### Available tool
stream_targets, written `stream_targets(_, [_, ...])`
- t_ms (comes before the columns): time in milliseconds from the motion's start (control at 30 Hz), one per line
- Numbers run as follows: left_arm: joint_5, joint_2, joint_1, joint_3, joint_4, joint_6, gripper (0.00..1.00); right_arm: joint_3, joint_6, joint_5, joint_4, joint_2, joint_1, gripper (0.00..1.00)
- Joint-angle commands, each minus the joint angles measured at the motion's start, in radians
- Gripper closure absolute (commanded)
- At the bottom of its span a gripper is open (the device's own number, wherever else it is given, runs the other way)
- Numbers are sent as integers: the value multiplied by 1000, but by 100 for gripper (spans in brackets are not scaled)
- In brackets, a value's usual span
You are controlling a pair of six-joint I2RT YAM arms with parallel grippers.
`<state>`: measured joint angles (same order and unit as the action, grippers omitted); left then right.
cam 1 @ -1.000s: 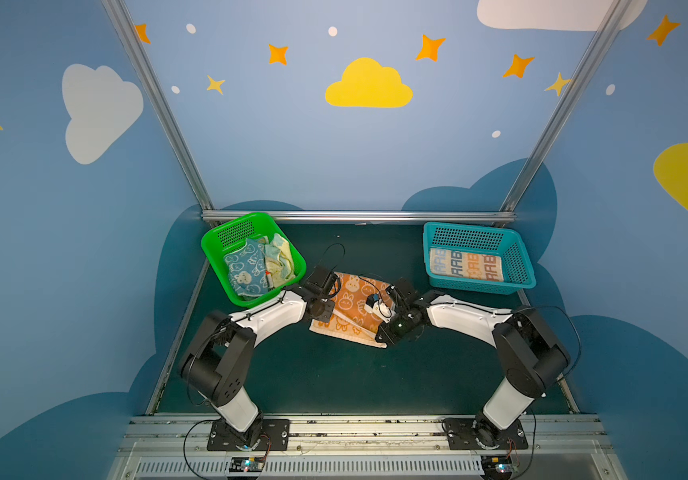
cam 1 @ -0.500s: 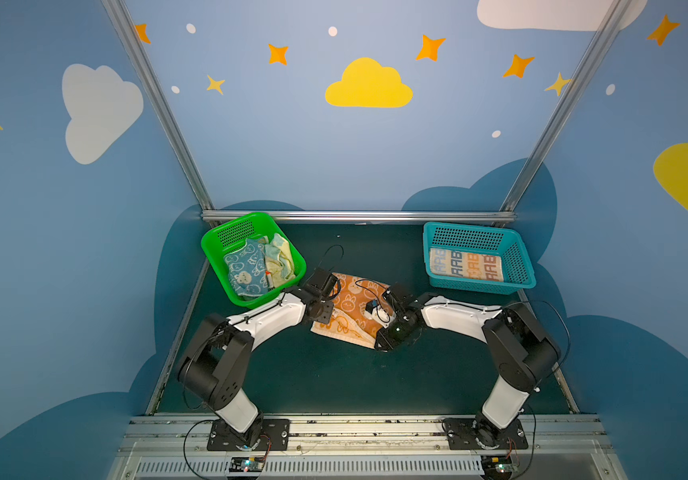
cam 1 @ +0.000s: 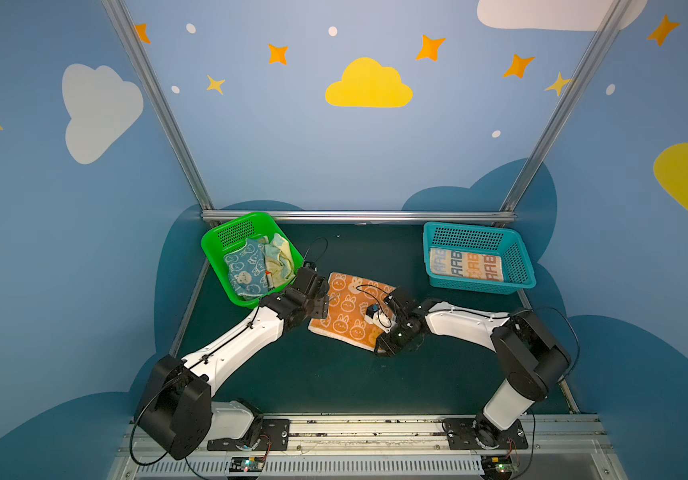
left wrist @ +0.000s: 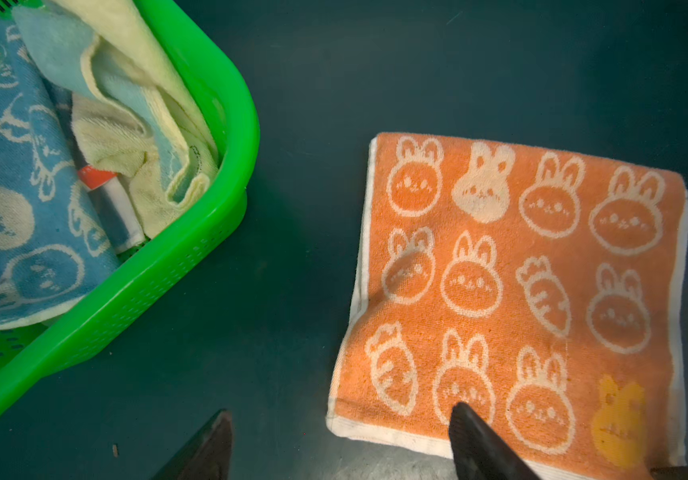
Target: Fold and stack the towels
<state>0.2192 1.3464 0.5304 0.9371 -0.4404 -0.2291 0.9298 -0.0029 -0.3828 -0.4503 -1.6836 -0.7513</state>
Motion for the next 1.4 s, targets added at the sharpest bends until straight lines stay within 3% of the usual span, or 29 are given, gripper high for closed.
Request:
stream_targets(0, [8,27,-3,2,3,-20,19,-10,38,40,10,50,-7,63])
stream_targets(133, [-11,100,-20,60,5,-8,19,17,124,160,34,108,10,59])
stream_targets(233, [-28,180,-41,132,11,4,19,61,190,273,32,134,39,49])
stream_targets(500, [-76,472,-115,413,-15,27,20,227,270,369,-95,22,75,43])
stream_targets(800, [-116,757,-132,714,-92,58,25,218,321,342,-62,-25,96,43])
stream_targets(1167, [-155,929,-135,903,-180,88,28,206,306,312,-73,-23,97,45])
stream_targets(1367, [-162,1001,-138,985,-242,95,39,282,241,315,-132,-27,140,45])
